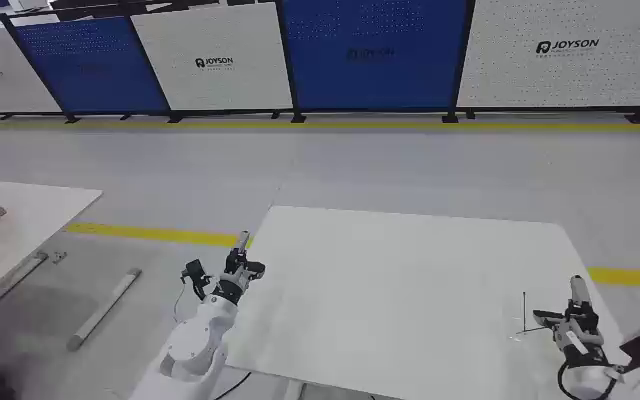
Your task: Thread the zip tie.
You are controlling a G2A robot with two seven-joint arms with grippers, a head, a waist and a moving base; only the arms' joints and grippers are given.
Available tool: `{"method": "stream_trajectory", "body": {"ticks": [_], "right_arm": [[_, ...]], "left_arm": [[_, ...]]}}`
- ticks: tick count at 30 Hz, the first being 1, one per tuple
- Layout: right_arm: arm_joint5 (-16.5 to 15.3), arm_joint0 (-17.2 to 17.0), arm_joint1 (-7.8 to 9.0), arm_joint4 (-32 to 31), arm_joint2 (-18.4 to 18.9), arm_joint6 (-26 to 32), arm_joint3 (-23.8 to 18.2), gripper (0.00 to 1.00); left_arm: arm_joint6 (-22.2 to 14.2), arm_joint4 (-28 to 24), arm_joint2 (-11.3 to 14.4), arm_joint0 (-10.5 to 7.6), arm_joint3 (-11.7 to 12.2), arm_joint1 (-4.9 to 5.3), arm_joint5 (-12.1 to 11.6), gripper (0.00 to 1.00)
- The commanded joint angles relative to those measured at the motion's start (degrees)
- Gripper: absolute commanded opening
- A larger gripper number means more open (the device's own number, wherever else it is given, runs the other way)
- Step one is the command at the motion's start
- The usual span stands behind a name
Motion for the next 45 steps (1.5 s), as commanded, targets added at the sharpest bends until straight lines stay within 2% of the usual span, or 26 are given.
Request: {"method": "stream_trajectory", "body": {"ticks": [1,2,3,4,5,6,7,8,13,17,28,30,34,37,39,41,45], "right_arm": [[0.0,0.0,0.0,0.0,0.0,0.0,0.0,0.78],[0.0,0.0,0.0,0.0,0.0,0.0,0.0,1.0],[0.0,0.0,0.0,0.0,0.0,0.0,0.0,1.0],[0.0,0.0,0.0,0.0,0.0,0.0,0.0,0.78],[0.0,0.0,0.0,0.0,0.0,0.0,0.0,0.78],[0.0,0.0,0.0,0.0,0.0,0.0,0.0,0.78],[0.0,0.0,0.0,0.0,0.0,0.0,0.0,0.78],[0.0,0.05,0.05,-0.83,0.13,0.14,-0.1,1.0],[0.48,-0.82,0.49,-3.7,2.65,5.75,-0.81,1.0],[1.29,-1.91,1.28,-5.48,6.23,15.72,-0.79,1.0],[1.29,-1.91,1.28,-5.48,6.23,15.72,-0.79,1.0],[1.36,-1.76,1.4,-6.08,6.32,17.5,-0.92,1.0],[1.67,-1.22,2.38,-2.72,11.58,30.96,0.94,1.0],[2.12,-0.76,3.01,-1.2,15.26,37.57,2.7,1.0],[1.09,-0.2,3.42,-0.15,17.38,42.23,4.54,1.0],[-0.46,0.03,3.74,1.08,19.5,45.64,7.28,1.0],[-1.47,0.54,4.06,2.19,22.45,46.22,11.89,1.0]], "left_arm": [[0.0,0.0,0.0,0.0,0.0,0.0,0.0,1.0],[0.0,0.0,0.0,0.0,0.0,0.0,0.0,1.0],[0.0,0.0,0.0,0.0,0.0,0.0,0.0,1.0],[0.0,0.0,0.0,0.0,0.0,0.0,0.0,1.0],[0.0,0.0,0.0,0.0,0.0,0.0,0.0,0.78],[0.0,0.0,0.0,0.0,0.0,0.0,0.0,0.78],[0.0,0.0,0.0,0.0,0.0,0.0,0.0,1.0],[0.0,0.0,0.0,0.0,0.0,0.0,0.0,1.0],[0.0,0.0,0.0,0.0,0.0,0.0,0.0,1.0],[0.0,0.0,0.0,0.0,0.0,0.0,0.0,1.0],[0.0,0.0,0.0,0.0,0.0,0.0,0.0,1.0],[0.0,0.0,0.0,0.0,0.0,0.0,0.0,1.0],[0.0,0.0,0.0,0.0,0.0,0.0,0.0,1.0],[0.0,0.0,0.0,0.0,0.0,0.0,0.0,1.0],[0.0,0.0,0.0,0.0,0.0,0.0,0.0,1.0],[0.0,0.0,0.0,0.0,0.0,0.0,0.0,1.0],[0.0,0.0,0.0,0.0,0.0,0.0,0.0,1.0]]}}
